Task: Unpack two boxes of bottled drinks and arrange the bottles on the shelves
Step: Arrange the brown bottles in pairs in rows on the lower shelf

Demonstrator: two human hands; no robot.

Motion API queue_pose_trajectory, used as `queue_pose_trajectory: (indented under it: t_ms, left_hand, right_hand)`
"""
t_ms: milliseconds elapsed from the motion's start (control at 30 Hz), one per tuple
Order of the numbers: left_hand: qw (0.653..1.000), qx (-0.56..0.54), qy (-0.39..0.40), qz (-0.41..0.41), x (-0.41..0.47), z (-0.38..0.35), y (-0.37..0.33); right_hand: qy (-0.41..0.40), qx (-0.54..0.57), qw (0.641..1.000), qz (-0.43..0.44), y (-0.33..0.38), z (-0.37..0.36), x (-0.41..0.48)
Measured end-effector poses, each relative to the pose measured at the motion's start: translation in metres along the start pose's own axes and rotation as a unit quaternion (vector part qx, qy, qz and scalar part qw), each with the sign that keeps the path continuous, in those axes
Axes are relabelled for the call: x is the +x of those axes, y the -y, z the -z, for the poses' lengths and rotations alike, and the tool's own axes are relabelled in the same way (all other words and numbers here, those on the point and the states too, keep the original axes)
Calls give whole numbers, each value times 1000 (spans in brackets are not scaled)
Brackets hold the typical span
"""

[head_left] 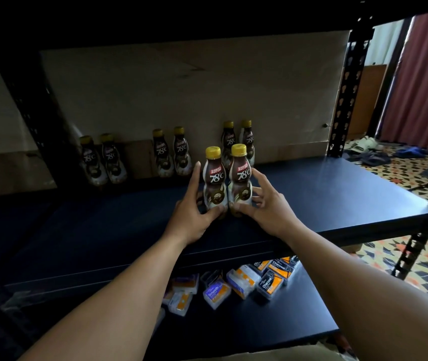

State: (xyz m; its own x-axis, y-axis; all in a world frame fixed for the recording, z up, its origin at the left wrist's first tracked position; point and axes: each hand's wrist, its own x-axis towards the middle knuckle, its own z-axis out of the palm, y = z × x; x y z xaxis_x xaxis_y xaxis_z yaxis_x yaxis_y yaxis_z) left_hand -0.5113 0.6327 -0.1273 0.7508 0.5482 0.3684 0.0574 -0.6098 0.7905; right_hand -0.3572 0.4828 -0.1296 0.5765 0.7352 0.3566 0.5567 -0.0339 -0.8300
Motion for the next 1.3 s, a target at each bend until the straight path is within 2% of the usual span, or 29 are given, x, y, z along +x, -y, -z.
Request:
queue_pose_trajectory:
  t_ms: [433,633,1067,1300]
  left_hand:
    - [997,75,-7,-8,-6,-2,-10]
    - [994,112,14,-10,10,-13,-16]
    - [993,84,40,-71,115,-141,-39]
    - [993,92,48,-60,186,-203,-36]
  right_hand:
    - [3,-60,998,29,3,1,-1]
    - [31,-85,994,57,-14,19,13]
    - [-48,-103,993,24,-100,132,62]
    - [-64,-135,989,9,-142,179,112]
